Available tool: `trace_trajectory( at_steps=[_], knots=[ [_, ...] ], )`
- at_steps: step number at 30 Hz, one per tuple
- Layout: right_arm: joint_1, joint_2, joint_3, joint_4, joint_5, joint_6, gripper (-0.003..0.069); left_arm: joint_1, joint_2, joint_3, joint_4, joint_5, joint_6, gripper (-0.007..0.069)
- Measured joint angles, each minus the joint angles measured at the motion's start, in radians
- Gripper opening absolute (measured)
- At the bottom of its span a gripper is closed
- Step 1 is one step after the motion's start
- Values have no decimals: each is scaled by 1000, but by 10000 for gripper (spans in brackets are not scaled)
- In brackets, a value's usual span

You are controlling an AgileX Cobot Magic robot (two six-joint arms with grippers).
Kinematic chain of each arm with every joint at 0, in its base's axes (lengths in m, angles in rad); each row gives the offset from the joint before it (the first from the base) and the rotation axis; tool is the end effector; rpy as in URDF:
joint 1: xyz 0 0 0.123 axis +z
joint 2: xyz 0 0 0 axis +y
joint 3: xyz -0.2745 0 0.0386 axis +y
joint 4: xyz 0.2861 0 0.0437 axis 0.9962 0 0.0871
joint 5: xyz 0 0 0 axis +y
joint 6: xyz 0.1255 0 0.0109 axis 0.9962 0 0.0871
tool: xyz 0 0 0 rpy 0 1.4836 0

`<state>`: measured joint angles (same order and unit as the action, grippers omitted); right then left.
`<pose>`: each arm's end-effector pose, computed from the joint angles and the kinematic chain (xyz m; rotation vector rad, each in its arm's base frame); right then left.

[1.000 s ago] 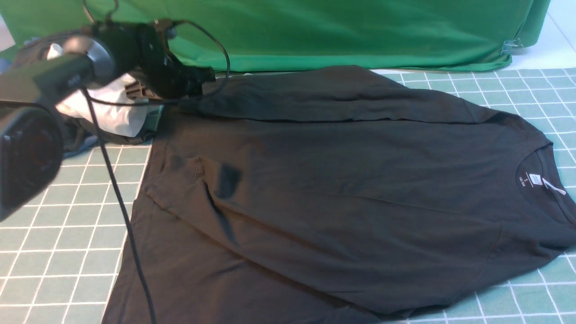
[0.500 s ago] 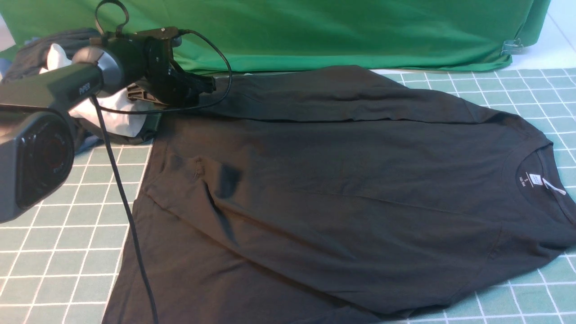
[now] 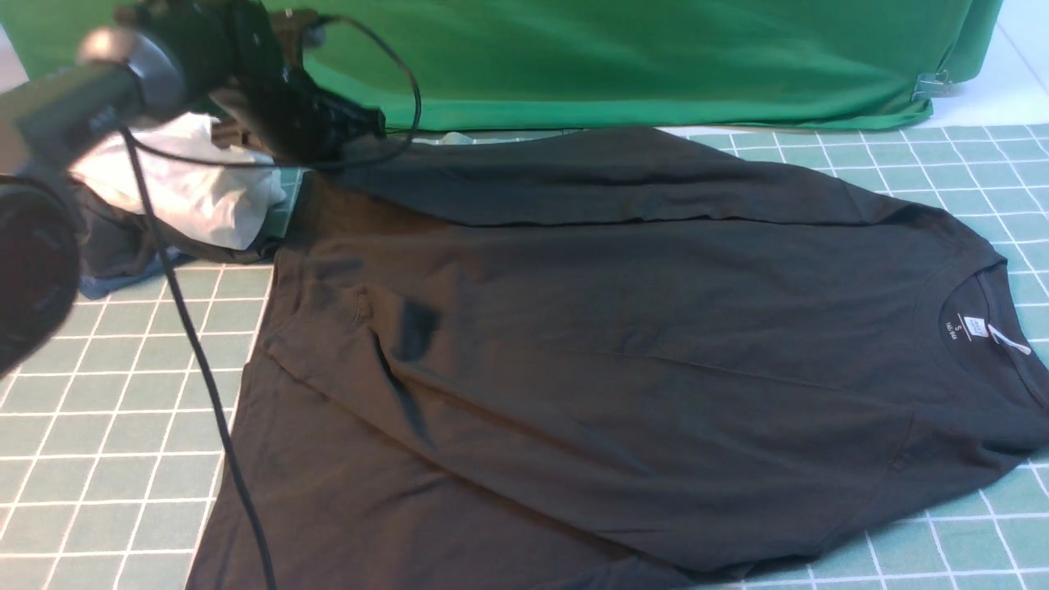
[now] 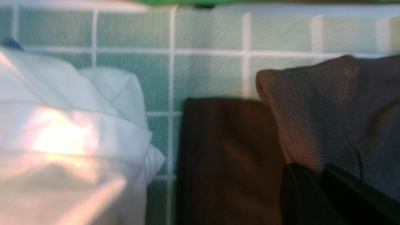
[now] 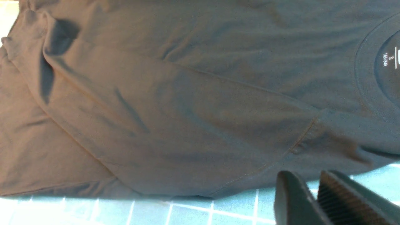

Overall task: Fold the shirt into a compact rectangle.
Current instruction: 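Fold the left side of the dark shirt inward over its body with the left gripper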

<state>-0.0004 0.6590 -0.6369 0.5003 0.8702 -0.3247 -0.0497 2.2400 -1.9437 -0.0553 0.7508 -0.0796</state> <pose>0.1801 0.0461 0.2799 -0.1744 2.2804 0.4398 0.5583 -0.0325 0.1695 -0.0740 2.5318 -0.1154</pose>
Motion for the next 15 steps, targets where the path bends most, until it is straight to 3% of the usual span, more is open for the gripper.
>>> trace_trajectory(
  at_steps=[10,15],
  knots=[
    [0,0,0,-21,-47,1,123,0,-188,3,-73,231,63,17],
    [0,0,0,-26,-71,1,125,0,-335,139,-76,297,73,17]
  ],
)
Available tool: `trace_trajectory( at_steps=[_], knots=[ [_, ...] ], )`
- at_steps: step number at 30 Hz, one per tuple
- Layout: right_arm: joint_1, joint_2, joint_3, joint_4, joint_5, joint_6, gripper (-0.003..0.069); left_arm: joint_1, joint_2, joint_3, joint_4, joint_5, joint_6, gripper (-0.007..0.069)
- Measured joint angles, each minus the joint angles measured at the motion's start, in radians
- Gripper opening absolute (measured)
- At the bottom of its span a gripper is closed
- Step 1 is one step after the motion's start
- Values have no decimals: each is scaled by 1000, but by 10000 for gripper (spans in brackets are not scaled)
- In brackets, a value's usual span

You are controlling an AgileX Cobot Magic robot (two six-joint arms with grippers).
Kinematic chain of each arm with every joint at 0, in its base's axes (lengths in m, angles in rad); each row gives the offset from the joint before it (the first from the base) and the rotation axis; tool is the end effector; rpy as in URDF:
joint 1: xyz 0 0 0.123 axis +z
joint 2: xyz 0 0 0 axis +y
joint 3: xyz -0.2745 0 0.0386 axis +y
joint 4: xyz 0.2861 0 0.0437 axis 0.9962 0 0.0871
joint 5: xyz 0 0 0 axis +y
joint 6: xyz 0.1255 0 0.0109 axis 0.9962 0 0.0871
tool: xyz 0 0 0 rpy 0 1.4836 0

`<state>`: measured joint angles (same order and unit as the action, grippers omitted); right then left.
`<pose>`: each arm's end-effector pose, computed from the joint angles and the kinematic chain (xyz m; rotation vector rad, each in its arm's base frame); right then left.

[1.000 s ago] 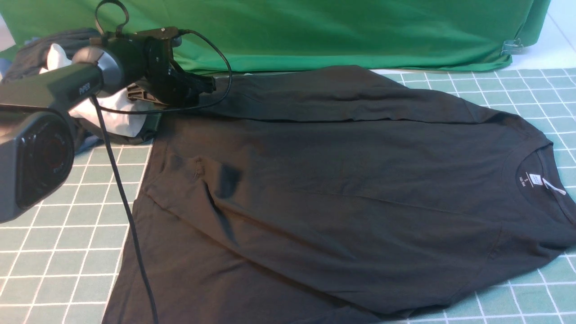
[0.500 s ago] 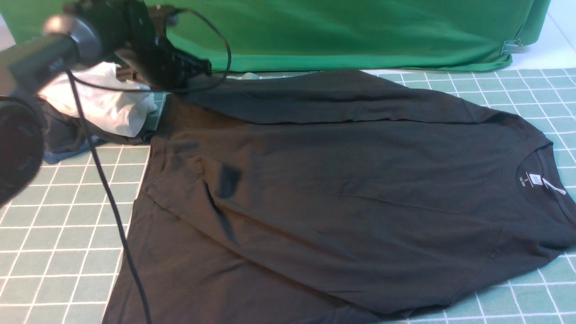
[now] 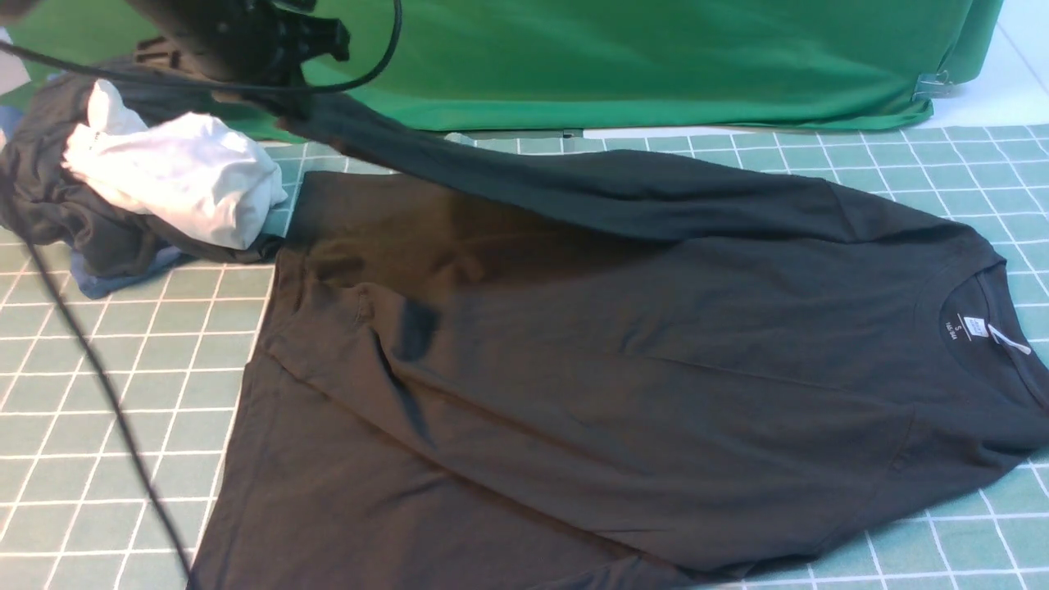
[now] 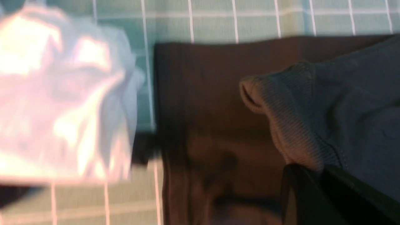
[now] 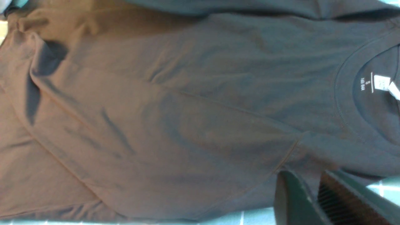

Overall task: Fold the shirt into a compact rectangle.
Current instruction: 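Fold the left side of the dark shirt inward over its body with the left gripper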

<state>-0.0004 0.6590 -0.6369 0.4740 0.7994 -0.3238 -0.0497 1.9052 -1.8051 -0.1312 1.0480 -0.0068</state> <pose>0.1864 0.0412 0.2844 -0.1572 2.2248 0.3843 0.4757 -0.0380 0.2755 0.0092 2.6297 -0.1914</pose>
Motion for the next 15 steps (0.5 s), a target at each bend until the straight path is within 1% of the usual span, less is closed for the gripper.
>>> trace_trajectory(
  at_steps=[4,7,10,15],
  knots=[
    [0,0,0,0,-4,0,125,0,-110,160,-11,1,-4,17],
    [0,0,0,0,-8,0,125,-7,-238,373,-48,-21,-16,17],
    [0,0,0,0,-11,0,125,-40,-347,581,-61,-113,-49,17],
    [0,0,0,0,-11,0,125,-67,-447,810,-49,-204,-110,17]
  ],
)
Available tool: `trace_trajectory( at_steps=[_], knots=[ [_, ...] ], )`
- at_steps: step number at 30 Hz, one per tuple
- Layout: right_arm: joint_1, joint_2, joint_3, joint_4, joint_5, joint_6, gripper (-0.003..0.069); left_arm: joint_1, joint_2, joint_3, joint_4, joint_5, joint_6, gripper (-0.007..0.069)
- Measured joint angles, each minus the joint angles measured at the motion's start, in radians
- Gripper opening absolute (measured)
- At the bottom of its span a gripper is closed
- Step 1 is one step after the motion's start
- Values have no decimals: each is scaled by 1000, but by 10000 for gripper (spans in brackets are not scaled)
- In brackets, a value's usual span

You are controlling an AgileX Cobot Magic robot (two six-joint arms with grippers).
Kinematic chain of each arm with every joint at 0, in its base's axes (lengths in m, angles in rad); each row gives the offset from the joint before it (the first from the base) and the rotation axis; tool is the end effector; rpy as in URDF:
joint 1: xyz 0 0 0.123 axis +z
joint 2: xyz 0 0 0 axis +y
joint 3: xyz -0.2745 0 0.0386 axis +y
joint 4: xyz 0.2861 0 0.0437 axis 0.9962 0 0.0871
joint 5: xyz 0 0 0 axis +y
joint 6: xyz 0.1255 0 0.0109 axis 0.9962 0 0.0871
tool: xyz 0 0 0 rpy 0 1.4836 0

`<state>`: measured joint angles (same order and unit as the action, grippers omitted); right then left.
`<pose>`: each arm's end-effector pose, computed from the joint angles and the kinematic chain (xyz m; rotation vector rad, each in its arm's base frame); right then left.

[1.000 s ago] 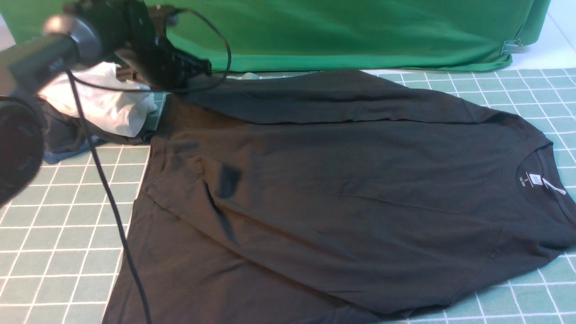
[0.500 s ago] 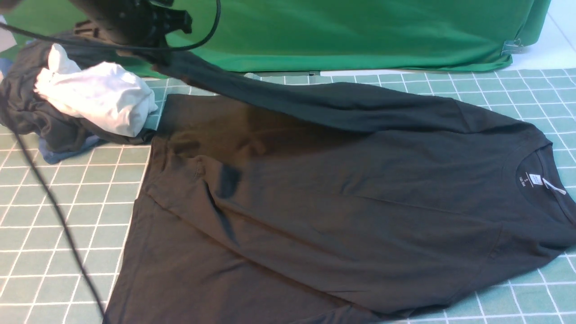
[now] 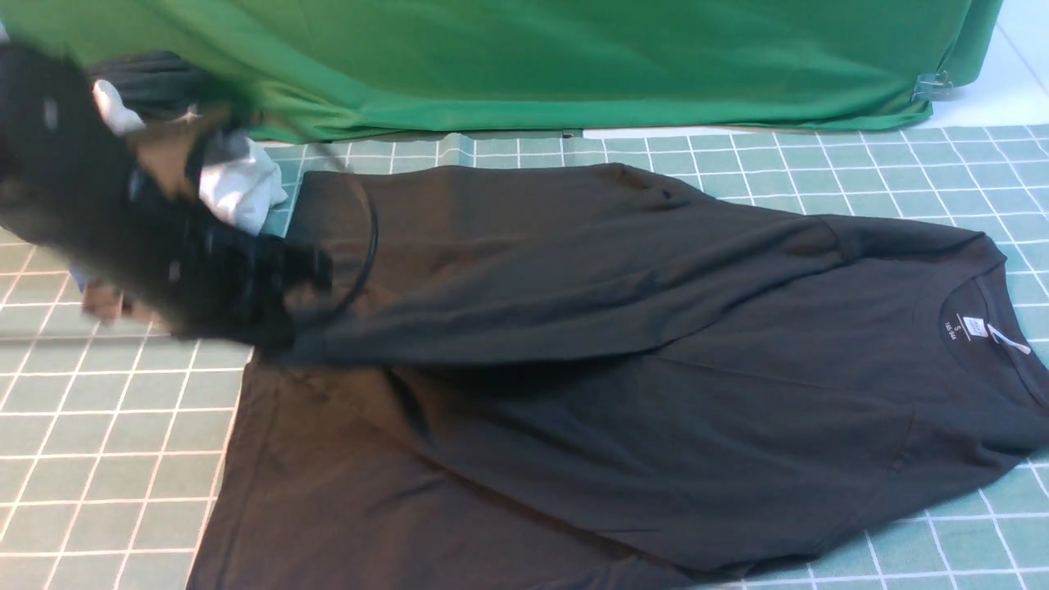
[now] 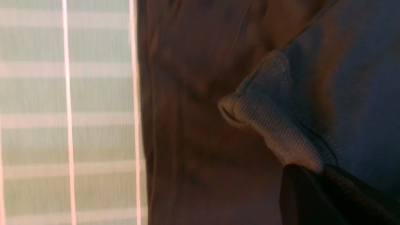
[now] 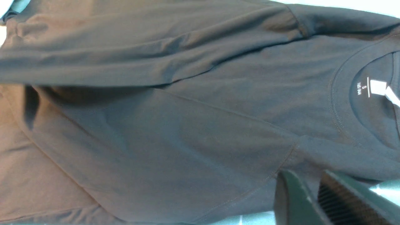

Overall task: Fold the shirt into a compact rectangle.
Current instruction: 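Fold the left side of the dark shirt inward over its body with the left gripper, then grasp the near edge of the shirt at its hem and shoulder corners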

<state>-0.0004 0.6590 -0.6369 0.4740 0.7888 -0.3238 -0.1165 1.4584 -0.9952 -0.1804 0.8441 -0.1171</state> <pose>0.1873 0.0407 0.2853 -0.1532 2.2155 0.3806 0.3226 -0.0548 0.1945 -0.1354 2.7961 -0.2750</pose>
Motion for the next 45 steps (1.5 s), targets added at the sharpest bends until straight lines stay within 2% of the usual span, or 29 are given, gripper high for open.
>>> trace_trajectory(
  at_steps=[5,11,14,16,17,21,25,27,30,35,39,40,42,43,44,45],
  knots=[
    [0,0,0,1,0,0,125,-2,-24,155,-2,-62,-33,17],
    [0,0,0,1,-2,0,129,-2,-25,231,-50,-119,-20,44],
    [0,0,0,3,-12,0,132,-2,-25,241,-54,-95,0,147],
    [0,0,0,3,-17,0,134,-2,-25,241,-53,-62,1,246],
    [0,0,0,3,-17,0,134,-2,-25,241,-52,-54,1,267],
    [0,0,0,4,-26,0,139,-2,-26,242,-28,43,-1,463],
    [0,0,0,3,-30,0,143,-2,-27,287,0,80,-21,586],
    [0,0,0,3,-31,0,144,-2,-28,321,17,78,-38,601],
    [0,0,0,3,-36,0,145,-2,-28,373,48,58,-62,598],
    [0,0,0,3,-59,0,146,-2,-28,436,84,-42,-84,549],
    [0,0,0,3,-73,0,146,-2,-29,452,100,-74,-86,459],
    [0,0,0,3,-75,0,146,-2,-29,452,103,-74,-86,388],
    [0,0,0,3,-75,0,146,-2,-29,452,103,-76,-86,294],
    [0,1,0,3,-73,0,146,-2,-29,452,102,-76,-86,211],
    [0,1,0,3,-72,0,146,-2,-29,452,100,-76,-86,197],
    [0,11,-6,3,-50,0,146,-2,-29,452,92,-76,-75,97]
  ],
)
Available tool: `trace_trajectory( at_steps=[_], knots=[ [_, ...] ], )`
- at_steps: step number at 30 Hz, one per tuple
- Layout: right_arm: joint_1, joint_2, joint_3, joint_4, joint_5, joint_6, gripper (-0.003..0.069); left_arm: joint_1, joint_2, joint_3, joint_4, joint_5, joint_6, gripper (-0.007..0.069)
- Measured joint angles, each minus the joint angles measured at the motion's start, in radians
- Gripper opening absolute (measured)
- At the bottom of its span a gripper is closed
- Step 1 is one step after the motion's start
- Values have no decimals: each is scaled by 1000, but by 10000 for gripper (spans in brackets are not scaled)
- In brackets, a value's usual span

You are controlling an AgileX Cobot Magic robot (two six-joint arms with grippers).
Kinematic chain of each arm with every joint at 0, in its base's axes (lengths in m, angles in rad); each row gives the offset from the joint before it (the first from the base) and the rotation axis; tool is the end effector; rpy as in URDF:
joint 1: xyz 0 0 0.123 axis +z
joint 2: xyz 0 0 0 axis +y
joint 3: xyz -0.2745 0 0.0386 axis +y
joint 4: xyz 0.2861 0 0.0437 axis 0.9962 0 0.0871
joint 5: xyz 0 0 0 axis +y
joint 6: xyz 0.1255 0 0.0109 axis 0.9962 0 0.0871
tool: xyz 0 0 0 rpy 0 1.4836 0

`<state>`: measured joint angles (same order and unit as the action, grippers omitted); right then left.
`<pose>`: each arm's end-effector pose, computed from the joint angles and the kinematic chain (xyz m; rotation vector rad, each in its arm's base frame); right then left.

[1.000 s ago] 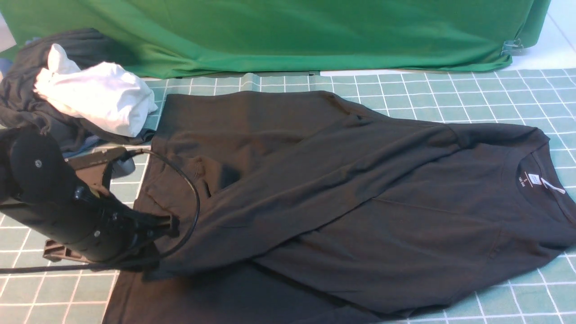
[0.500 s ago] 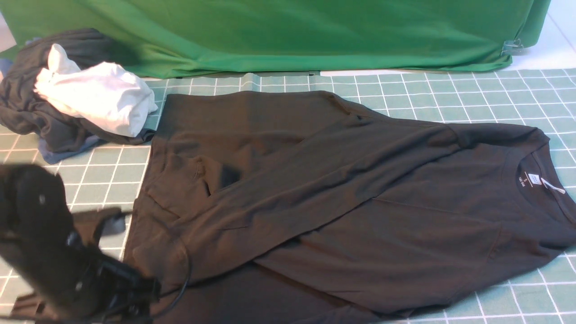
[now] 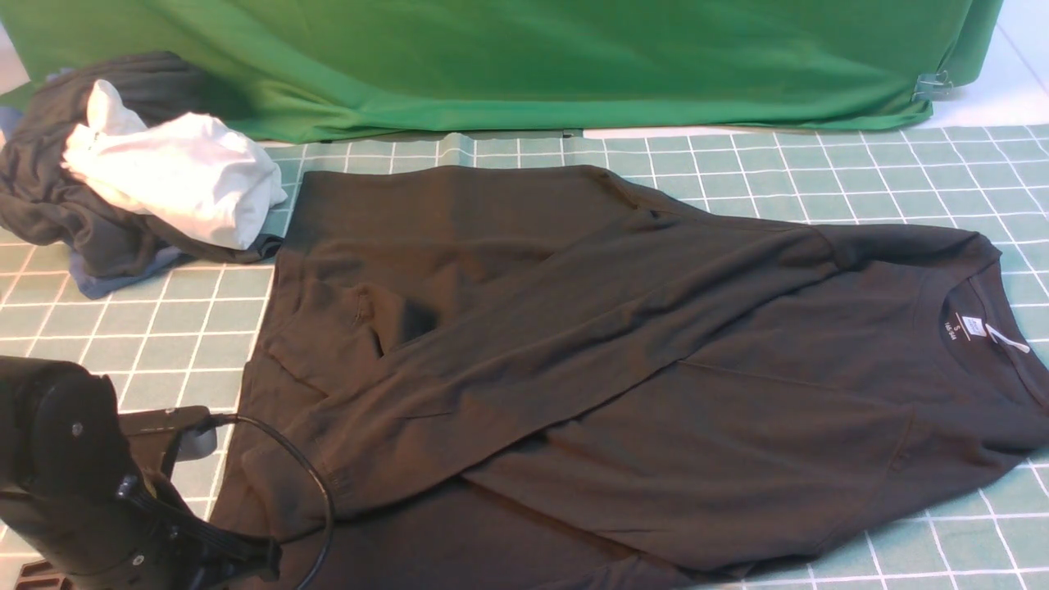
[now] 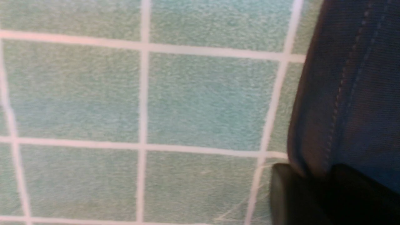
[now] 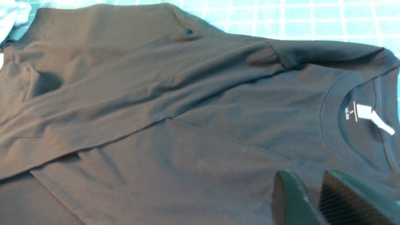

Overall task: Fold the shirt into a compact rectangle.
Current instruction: 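Grasp the near edge of the shirt at its hem and shoulder corners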

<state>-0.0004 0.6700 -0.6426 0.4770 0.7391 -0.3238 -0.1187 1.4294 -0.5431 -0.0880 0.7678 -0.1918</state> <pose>0.1934 0.0389 0.2898 -0.1321 2.1761 0.3671 0.2125 -0.0331 0.0804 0.2135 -3.1272 0.0958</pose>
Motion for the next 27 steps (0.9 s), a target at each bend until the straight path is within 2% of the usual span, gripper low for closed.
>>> trace_trajectory(
  at_steps=[3,5,10,15,17,18,21,22,23,25,27],
  knots=[
    [0,43,-31,0,79,0,146,0,0,-4,-8,12,23,25],
    [0,105,-72,0,176,-4,146,0,-11,-17,-5,42,27,11],
    [0,225,-125,1,300,-100,146,0,-83,-26,14,113,30,6],
    [31,314,-119,-4,321,-170,146,0,-187,-26,66,177,5,6],
    [112,356,-99,-8,302,-184,146,0,-240,-26,80,197,-8,6],
    [112,356,-99,-8,302,-185,146,0,-244,-26,81,200,-9,6],
    [271,411,-87,-36,232,-186,154,0,-297,-26,88,202,-16,6],
    [291,419,-87,-39,228,-186,156,0,-299,-26,88,202,-16,6],
    [369,453,-85,-72,190,-178,189,0,-306,-26,88,202,-17,6],
    [452,504,-85,-120,156,-170,250,0,-307,-26,88,202,-18,6],
    [543,563,-85,-194,118,-155,347,0,-307,-26,88,202,-18,6]
  ],
)
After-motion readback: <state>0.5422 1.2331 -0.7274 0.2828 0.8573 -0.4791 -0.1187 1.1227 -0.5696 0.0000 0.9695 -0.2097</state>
